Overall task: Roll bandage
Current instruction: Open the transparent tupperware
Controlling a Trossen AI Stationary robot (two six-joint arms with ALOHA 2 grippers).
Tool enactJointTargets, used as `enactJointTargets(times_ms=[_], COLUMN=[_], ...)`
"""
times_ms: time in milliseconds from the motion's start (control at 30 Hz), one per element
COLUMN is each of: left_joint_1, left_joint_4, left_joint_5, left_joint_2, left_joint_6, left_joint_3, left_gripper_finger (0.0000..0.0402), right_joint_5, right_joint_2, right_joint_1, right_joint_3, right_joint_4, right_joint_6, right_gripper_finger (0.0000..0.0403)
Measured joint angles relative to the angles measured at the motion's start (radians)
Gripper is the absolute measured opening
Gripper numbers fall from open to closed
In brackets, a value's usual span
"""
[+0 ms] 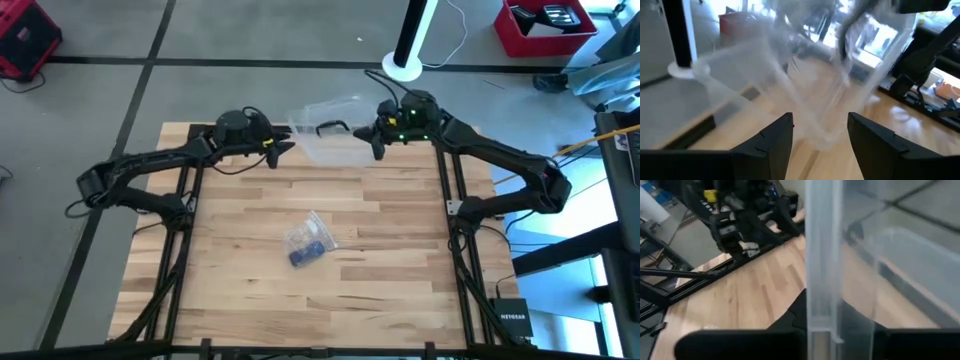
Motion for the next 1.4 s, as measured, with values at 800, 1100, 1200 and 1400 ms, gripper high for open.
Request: enactJointTargets(times_ms=[800, 1100, 1200, 1400], left_joint_1=[-0.397, -0.615, -0.694, -0.773], left_joint_4=[-0.246, -0.263, -0.304, -0.313], left_joint_5=[-0.181, -0.215, -0.261, -0.356], left_joint_2=[-0.17, -0.134, -0.098, 0.006], left_joint_6=[0.082, -0.056, -0.136, -0.274], left_joint_3=[0.0, 0.0, 0.0, 0.0], left_gripper_finger=[0.018, 0.018, 0.018, 0.018], right_joint_5=[0.718, 0.937, 0.932, 0.887], right_joint_2=[-0.172, -0.019, 0.045, 0.159], right_joint_1=[0.82, 1.065, 1.105, 1.147], right_joint_3=[0.186, 0.077, 0.026, -0.059], right_joint_4=[-0.927, -1.02, -1.017, -0.963], right_joint_6=[0.15, 0.274, 0.285, 0.412], right_gripper_finger=[0.0013, 0.0013, 0.0023, 0.0094])
